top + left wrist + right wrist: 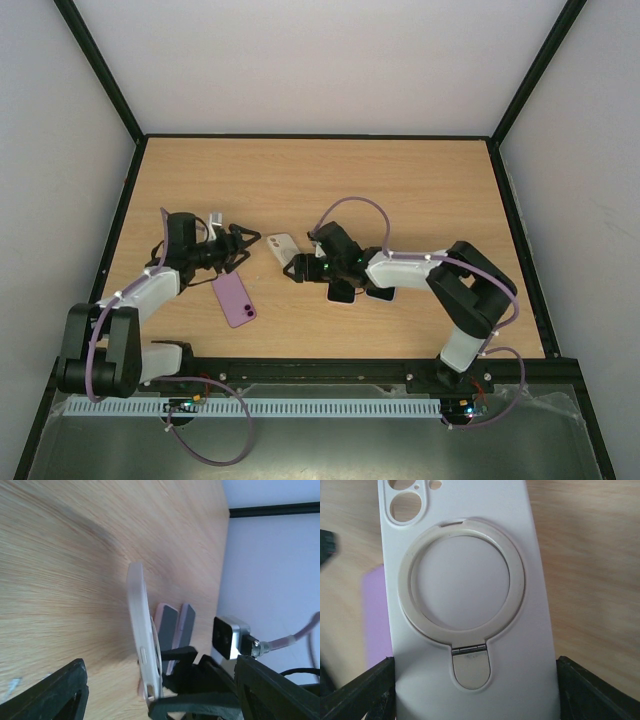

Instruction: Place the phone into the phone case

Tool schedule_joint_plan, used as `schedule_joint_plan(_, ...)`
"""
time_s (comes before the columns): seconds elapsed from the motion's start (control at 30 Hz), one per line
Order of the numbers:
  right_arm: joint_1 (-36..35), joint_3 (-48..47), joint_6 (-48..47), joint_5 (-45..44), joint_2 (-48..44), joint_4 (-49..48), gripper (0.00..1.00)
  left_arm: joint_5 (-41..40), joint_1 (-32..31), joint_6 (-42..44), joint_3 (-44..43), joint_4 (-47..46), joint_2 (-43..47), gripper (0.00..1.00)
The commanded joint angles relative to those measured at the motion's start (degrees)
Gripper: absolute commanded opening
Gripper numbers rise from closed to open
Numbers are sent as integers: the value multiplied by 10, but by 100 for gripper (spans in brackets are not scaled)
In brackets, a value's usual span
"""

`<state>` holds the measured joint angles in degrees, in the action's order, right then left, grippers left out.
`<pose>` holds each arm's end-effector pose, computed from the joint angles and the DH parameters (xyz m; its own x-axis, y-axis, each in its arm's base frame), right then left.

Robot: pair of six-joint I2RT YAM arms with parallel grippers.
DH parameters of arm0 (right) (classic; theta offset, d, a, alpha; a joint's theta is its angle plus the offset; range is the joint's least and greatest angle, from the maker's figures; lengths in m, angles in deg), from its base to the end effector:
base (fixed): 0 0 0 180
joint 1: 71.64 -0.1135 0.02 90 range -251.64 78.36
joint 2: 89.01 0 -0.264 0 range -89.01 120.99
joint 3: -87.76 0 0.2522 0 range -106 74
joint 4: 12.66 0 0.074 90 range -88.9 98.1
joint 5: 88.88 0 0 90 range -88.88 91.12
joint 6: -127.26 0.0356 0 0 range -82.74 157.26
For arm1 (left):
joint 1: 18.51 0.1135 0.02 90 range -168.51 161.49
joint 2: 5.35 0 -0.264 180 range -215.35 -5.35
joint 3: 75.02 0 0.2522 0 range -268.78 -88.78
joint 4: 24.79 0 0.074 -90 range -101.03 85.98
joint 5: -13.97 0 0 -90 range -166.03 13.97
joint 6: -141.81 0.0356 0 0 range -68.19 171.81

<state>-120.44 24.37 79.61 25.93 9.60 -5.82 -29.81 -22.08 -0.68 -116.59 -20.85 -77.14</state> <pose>0.2157 0.2690 0.1579 -0.9244 -0.1276 -0.3593 -0.3591 0.6082 0.7079 0.2350 -0.0404 0.1820 -0.8484 -0.4970 -0.1823 -0.0552 0.4256 -0.9032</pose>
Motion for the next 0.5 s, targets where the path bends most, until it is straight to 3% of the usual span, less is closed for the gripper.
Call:
schedule_joint_plan(0.0, -4, 61, 155, 97, -42, -216, 69, 52, -4, -54, 9, -73, 13, 80)
schedule_joint_plan(0.13, -11, 97, 223, 121, -50, -332, 69, 67, -14, -113, 23, -140, 19, 78)
schedule_joint_plan(0.23, -22, 97, 243, 133, -42, -364, 69, 75, -29, -169, 39, -216, 15, 68)
schedule_joint_plan(0.3, -29, 95, 252, 139, -35, -378, 69, 76, -39, -191, 42, -247, 12, 57)
schedule_joint_plan(0.33, -30, 96, 258, 141, -32, -389, 69, 75, -42, -196, 41, -251, 12, 47)
schedule_joint_plan(0.47, -35, 113, 271, 133, -30, -410, 69, 62, -43, -189, 34, -225, 20, 19)
